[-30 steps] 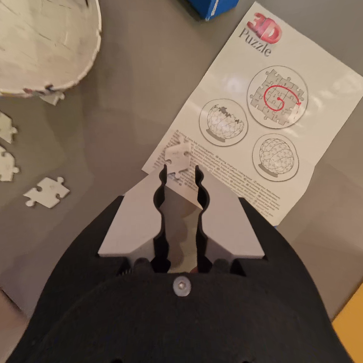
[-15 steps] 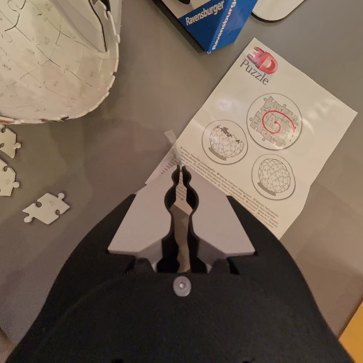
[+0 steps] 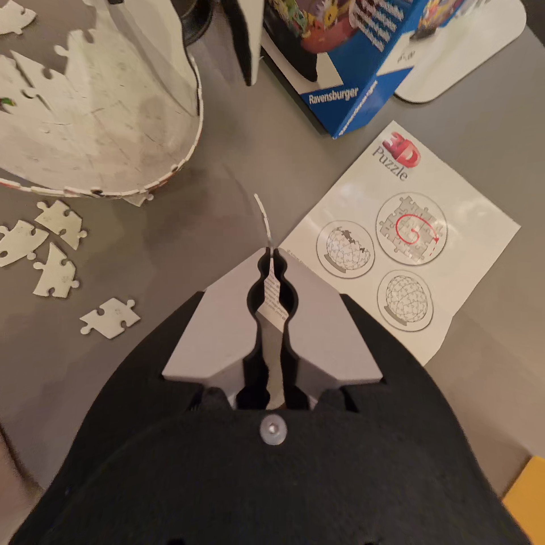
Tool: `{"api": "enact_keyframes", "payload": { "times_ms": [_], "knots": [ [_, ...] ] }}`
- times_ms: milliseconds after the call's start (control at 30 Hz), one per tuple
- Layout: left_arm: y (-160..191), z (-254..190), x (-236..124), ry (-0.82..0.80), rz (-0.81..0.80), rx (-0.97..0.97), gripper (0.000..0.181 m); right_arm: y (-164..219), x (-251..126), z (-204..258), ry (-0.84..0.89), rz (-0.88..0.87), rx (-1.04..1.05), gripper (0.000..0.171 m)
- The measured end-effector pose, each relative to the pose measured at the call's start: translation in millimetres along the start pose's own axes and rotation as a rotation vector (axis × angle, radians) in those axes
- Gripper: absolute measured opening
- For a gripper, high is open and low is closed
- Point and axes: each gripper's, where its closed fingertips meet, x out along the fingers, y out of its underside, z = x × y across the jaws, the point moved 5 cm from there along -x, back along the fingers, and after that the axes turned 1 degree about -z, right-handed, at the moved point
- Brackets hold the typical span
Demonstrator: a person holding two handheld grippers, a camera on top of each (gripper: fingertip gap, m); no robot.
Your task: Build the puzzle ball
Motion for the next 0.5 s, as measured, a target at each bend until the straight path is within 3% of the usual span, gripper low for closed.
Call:
{"api": "enact_keyframes", "payload": {
  "times_ms": [300, 500],
  "knots": [
    [-5, -2, -7, -0.043, -0.007, 0.020, 0.047, -27, -10, 8, 0.022, -0.016, -0.095, 0.000],
    [-17, -4, -19, -0.188, -0.041, 0.117, 0.047, -26, -14, 8, 0.029, -0.023, -0.095, 0.000]
  ]
}}
